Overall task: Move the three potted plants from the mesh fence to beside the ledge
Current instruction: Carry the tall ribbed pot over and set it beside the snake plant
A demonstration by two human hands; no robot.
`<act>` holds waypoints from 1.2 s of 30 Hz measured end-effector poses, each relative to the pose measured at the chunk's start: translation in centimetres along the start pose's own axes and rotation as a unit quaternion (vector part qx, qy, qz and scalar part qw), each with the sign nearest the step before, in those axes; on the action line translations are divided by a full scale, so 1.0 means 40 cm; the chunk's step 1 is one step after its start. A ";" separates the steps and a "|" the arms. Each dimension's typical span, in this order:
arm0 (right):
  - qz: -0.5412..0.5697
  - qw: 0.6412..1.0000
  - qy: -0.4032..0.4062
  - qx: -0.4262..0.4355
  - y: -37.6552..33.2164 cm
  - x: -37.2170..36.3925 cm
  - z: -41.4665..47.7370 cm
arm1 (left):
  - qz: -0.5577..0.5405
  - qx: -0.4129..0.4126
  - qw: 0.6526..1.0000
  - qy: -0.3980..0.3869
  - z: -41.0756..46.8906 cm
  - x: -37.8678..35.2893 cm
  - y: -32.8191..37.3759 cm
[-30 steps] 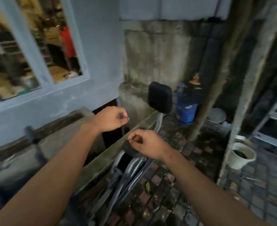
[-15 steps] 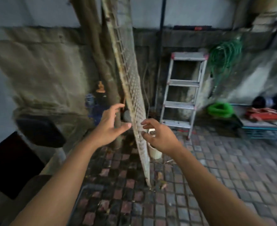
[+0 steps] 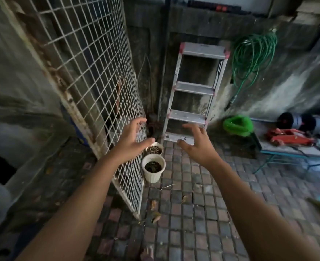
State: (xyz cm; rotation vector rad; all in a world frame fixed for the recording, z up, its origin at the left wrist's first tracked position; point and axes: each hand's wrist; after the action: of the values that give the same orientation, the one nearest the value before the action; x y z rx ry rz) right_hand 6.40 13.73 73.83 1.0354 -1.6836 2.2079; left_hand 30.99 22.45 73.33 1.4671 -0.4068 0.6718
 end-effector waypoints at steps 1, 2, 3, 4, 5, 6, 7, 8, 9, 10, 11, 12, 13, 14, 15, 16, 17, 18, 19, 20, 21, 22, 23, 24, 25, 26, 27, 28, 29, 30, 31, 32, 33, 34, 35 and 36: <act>-0.004 1.000 0.001 -0.009 0.017 0.013 0.035 | -0.006 0.002 1.000 0.006 0.055 -0.012 0.002; -0.008 1.000 0.000 -0.016 0.036 0.028 0.073 | -0.010 0.001 1.000 0.016 0.112 -0.022 0.006; -0.012 1.000 -0.002 -0.018 0.057 0.046 0.115 | -0.017 -0.002 0.999 0.029 0.172 -0.032 0.013; -0.018 1.000 -0.003 -0.018 0.077 0.066 0.160 | -0.029 -0.005 0.999 0.040 0.233 -0.041 0.022; -0.021 1.000 -0.002 -0.018 0.096 0.088 0.207 | -0.038 -0.007 0.998 0.050 0.292 -0.052 0.031; -0.023 1.000 0.000 -0.019 0.113 0.111 0.254 | -0.043 -0.006 0.997 0.061 0.348 -0.066 0.036; -0.028 0.999 0.000 -0.020 0.129 0.133 0.301 | -0.045 0.000 0.997 0.070 0.398 -0.083 0.039; -0.035 0.999 -0.001 -0.022 0.146 0.153 0.345 | -0.048 0.010 0.996 0.075 0.443 -0.103 0.040; -0.043 0.999 0.000 -0.021 0.164 0.173 0.388 | -0.051 0.021 0.996 0.076 0.484 -0.125 0.038; -0.053 0.998 0.000 -0.019 0.185 0.191 0.431 | -0.051 0.029 0.996 0.073 0.523 -0.147 0.034; -0.057 0.998 -0.002 -0.019 0.208 0.205 0.475 | -0.047 0.037 0.996 0.069 0.560 -0.169 0.026; -0.054 0.998 -0.005 -0.022 0.232 0.216 0.518 | -0.041 0.044 0.996 0.064 0.596 -0.189 0.014; -0.046 0.999 -0.009 -0.025 0.259 0.220 0.560 | -0.037 0.055 0.996 0.062 0.630 -0.209 -0.002; -0.038 0.999 -0.016 -0.031 0.289 0.221 0.602 | -0.035 0.069 0.995 0.062 0.664 -0.230 -0.024; -0.036 0.998 -0.026 -0.035 0.324 0.215 0.643 | -0.035 0.088 0.994 0.063 0.693 -0.255 -0.050; -0.039 0.998 -0.044 -0.039 0.361 0.204 0.685 | -0.030 0.112 0.991 0.065 0.720 -0.284 -0.080; -0.046 0.996 -0.066 -0.042 0.400 0.188 0.731 | -0.021 0.140 0.987 0.070 0.745 -0.316 -0.113; -0.057 0.993 -0.090 -0.043 0.445 0.167 0.777 | -0.013 0.165 0.983 0.079 0.767 -0.355 -0.153; -0.072 0.990 -0.112 -0.035 0.496 0.138 0.828 | -0.008 0.186 0.978 0.091 0.792 -0.401 -0.199; -0.089 0.986 -0.136 -0.024 0.554 0.104 0.880 | -0.008 0.210 0.973 0.099 0.814 -0.453 -0.249; -0.103 0.981 -0.162 -0.009 0.619 0.061 0.933 | -0.006 0.239 0.966 0.101 0.834 -0.512 -0.302; -0.114 0.975 -0.190 0.010 0.691 0.010 0.988 | 0.001 0.273 0.956 0.105 0.848 -0.575 -0.359; -0.126 0.965 -0.230 0.029 0.772 -0.047 1.033 | 0.016 0.316 0.942 0.110 0.850 -0.654 -0.417; -0.131 0.950 -0.279 0.046 0.853 -0.112 1.073 | 0.031 0.367 0.923 0.115 0.845 -0.736 -0.475; -0.134 0.934 -0.327 0.058 0.939 -0.180 1.104 | 0.042 0.414 0.902 0.118 0.841 -0.818 -0.532; -0.141 0.916 -0.370 0.068 1.026 -0.248 1.125 | 0.039 0.456 0.882 0.115 0.833 -0.904 -0.590; -0.144 0.901 -0.400 0.081 1.110 -0.320 1.142 | 0.028 0.494 0.863 0.106 0.821 -0.988 -0.651; -0.140 0.893 -0.418 0.091 1.193 -0.392 1.151 | 0.021 0.521 0.848 0.097 0.810 -1.067 -0.713; -0.131 0.890 -0.427 0.093 1.273 -0.463 1.155 | 0.028 0.538 0.837 0.092 0.800 -1.144 -0.779; -0.118 0.888 -0.436 0.083 1.349 -0.532 1.153 | 0.046 0.548 0.832 0.080 0.791 -1.219 -0.849; -0.093 0.890 -0.442 0.060 1.420 -0.600 1.148 | 0.068 0.549 0.831 0.059 0.786 -1.289 -0.917; -0.054 0.897 -0.438 0.028 1.490 -0.665 1.137 | 0.086 0.541 0.836 0.041 0.783 -1.354 -0.980; -0.012 0.906 -0.424 -0.002 1.556 -0.729 1.124 | 0.100 0.529 0.842 0.034 0.787 -1.410 -1.045; 0.024 0.912 -0.408 -0.025 1.623 -0.790 1.106 | 0.104 0.520 0.847 0.036 0.787 -1.460 -1.108; 0.047 0.916 -0.398 -0.036 1.690 -0.852 1.085 | 0.111 0.512 0.850 0.047 0.787 -1.507 -1.166; 0.059 0.916 -0.396 -0.035 1.752 -0.914 1.061 | 0.128 0.501 0.854 0.064 0.784 -1.545 -1.225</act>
State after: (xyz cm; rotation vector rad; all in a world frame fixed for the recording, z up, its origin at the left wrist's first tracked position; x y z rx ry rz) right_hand 14.30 -39.07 1.74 2.0428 -2.1270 1.8686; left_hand 20.03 -17.37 -0.82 2.3529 -0.1241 1.3071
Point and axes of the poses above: each hand's wrist, its own z-axis towards the middle knuckle, its own x-axis out of the back of the hand, y = z × x, and after that the axes turned 9 degrees about z, right-handed
